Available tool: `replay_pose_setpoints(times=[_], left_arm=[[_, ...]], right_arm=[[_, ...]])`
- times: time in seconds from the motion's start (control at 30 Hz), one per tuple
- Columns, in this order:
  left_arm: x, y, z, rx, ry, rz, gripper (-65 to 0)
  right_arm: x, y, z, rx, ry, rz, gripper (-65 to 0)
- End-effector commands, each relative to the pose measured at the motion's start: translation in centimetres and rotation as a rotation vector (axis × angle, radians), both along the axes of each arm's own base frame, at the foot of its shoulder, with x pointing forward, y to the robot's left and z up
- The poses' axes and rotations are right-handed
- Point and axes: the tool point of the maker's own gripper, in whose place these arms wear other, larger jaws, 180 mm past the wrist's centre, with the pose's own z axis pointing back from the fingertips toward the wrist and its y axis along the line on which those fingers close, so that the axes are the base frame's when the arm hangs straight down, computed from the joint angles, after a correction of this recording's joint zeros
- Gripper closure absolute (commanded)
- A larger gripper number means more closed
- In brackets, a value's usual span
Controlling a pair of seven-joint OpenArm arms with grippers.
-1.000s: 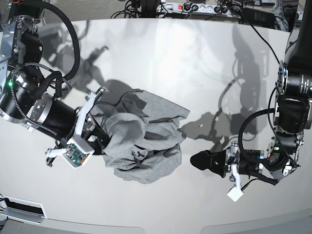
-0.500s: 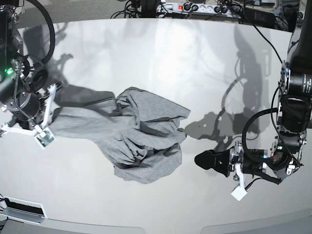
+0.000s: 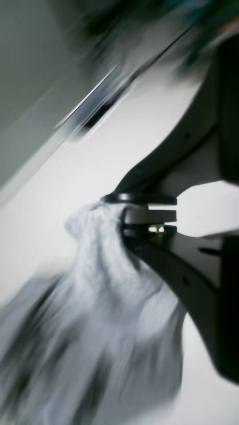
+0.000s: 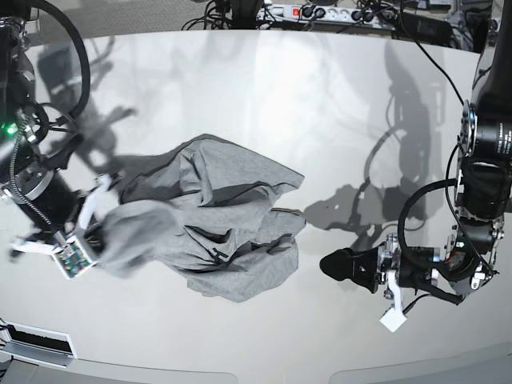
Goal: Layout the t-shirt on the table in an organized manner, then fold the t-shirt properly
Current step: 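Bring both grippers together over the shirt and regrasp its edges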
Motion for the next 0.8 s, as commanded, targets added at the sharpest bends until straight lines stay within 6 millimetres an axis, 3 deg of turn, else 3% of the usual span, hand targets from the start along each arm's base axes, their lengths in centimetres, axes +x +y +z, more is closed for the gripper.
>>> replay_pose_setpoints(times=[0.0,0.1,0.23,0.37,0.5,0.53,0.67,0.7,0.77], left_arm=[[1.8,0.0,2.7,-0.025,-0.073,0.010,-21.2],[2.3,0.0,3.4,-0.024,-0.090,0.011,-21.2],[2.9,0.0,4.4,-0.025,-0.111,0.010,-21.2],[3.2,0.0,4.7,-0.025,-0.119,0.010,-21.2],[3.2,0.0,4.7,-0.025,-0.119,0.010,-21.2],[3.2,0.0,4.7,-0.025,-0.119,0.010,-21.2],[3.2,0.0,4.7,-0.025,-0.119,0.010,-21.2],[3.2,0.0,4.7,-0.025,-0.119,0.010,-21.2],[3.2,0.0,4.7,-0.025,-0.119,0.010,-21.2]], right_arm=[[-0.1,1.7,1.7,0.058,-0.042,0.091,0.0],[-3.4,7.1,2.7,0.224,0.000,0.391,0.0],[-6.0,11.3,3.8,0.442,0.067,0.542,0.0],[-9.2,15.9,1.9,0.470,0.197,0.674,0.0],[-12.7,20.2,-0.6,0.391,0.280,0.795,0.0],[-13.1,20.8,-1.3,0.352,0.282,0.808,-3.0],[-13.4,21.7,-3.0,0.211,0.264,0.817,-40.2],[-13.1,21.5,-3.1,0.194,0.254,0.810,-44.4],[-12.1,21.1,-2.8,0.168,0.236,0.794,-45.4]])
